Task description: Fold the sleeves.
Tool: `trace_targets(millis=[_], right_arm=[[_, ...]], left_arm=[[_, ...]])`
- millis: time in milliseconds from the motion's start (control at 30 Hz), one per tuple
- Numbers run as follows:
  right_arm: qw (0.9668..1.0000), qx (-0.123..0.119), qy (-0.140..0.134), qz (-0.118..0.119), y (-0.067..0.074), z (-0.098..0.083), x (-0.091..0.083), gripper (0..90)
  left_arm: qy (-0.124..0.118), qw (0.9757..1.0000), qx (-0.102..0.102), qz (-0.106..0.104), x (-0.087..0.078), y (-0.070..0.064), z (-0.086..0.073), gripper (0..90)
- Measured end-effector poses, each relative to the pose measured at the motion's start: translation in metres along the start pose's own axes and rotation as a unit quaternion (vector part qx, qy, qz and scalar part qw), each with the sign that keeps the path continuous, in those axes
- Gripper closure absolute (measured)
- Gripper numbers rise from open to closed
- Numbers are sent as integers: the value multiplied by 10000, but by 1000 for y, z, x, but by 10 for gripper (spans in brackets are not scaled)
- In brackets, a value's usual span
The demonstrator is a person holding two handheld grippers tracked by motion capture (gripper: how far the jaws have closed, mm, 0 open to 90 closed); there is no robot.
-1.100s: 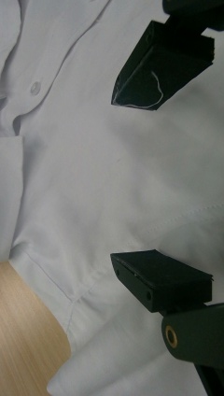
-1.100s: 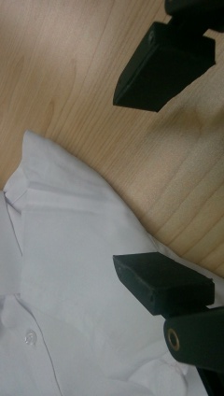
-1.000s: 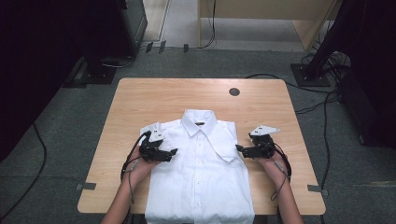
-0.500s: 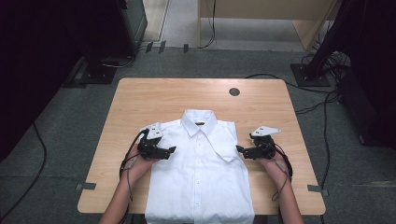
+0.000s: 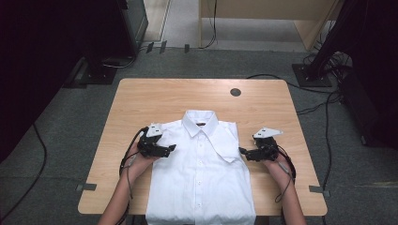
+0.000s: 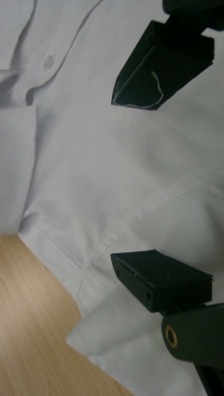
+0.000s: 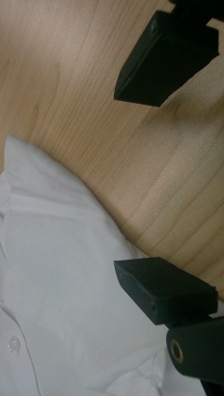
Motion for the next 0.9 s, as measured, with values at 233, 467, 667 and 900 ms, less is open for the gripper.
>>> trace_targets(millis=[233, 467, 667, 900], right_arm=[[10000, 25, 7, -41, -1, -2, 0, 144], [9999, 19, 43, -108, -2, -5, 0, 133], [9998, -25, 98, -170, -3, -9, 1, 127], [9998, -6, 66, -165, -3, -10, 1, 119]], left_arm=[[6, 10000, -6, -24, 1, 3, 2, 200], [20, 10000, -3, -41, 1, 7, 3, 200], [17, 10000, -35, -55, 1, 9, 4, 200], [10, 10000, -40, -65, 0, 12, 5, 200]])
Point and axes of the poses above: each handheld gripper's, and its own axes: x roughly forward along the jaws, z roughly out of its top, y roughly to its left, the point moved 4 cm from there along x, roughly forward along the jaws, and after that the axes turned 5 degrees about y, right-handed, at the moved point
